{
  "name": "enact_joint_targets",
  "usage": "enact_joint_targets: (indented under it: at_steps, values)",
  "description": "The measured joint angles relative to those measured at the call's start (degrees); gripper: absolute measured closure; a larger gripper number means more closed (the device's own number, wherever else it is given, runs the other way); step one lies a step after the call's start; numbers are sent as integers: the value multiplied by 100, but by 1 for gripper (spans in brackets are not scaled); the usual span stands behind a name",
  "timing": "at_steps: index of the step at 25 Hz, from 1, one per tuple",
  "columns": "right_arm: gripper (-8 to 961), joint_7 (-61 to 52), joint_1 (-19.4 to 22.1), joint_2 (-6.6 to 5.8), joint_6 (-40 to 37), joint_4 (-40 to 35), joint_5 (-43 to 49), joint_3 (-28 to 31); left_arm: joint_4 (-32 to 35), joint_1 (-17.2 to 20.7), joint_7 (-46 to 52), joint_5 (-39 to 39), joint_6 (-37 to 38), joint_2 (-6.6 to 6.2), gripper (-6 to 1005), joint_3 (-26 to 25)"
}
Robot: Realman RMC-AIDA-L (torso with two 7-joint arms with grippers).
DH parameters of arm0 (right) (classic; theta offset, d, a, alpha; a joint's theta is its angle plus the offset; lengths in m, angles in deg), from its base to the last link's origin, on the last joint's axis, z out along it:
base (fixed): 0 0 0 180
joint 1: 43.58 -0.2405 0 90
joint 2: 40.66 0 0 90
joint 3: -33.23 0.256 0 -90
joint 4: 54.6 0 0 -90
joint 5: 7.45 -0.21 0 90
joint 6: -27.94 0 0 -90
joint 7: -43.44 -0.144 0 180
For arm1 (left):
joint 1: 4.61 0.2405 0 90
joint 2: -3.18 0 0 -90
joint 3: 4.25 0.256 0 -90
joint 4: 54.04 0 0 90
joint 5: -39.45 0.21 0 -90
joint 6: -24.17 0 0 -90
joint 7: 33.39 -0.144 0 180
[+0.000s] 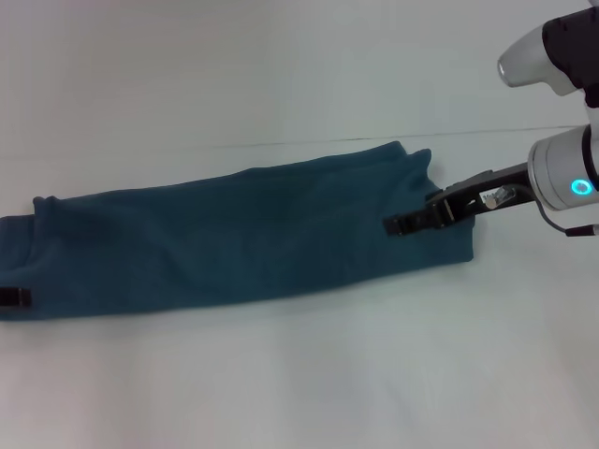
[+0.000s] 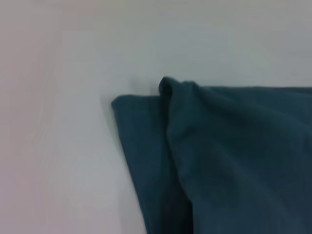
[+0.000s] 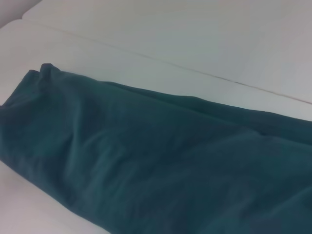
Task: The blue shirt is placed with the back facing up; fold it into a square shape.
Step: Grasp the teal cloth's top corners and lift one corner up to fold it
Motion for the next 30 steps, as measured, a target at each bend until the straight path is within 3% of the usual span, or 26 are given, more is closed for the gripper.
enact_joint_targets:
  at_steps: [10, 29, 30]
  values:
    - [77, -3, -7, 3, 25, 6, -14, -206, -144, -67, 4, 139, -182, 120, 73, -9]
    - [94, -8, 46, 10, 20, 64, -33, -231, -557, -277, -77, 90, -523, 125, 102, 34]
    - [95, -10, 49, 11, 21, 64, -33, -228, -570, -290, -78, 89, -526, 125, 138, 37]
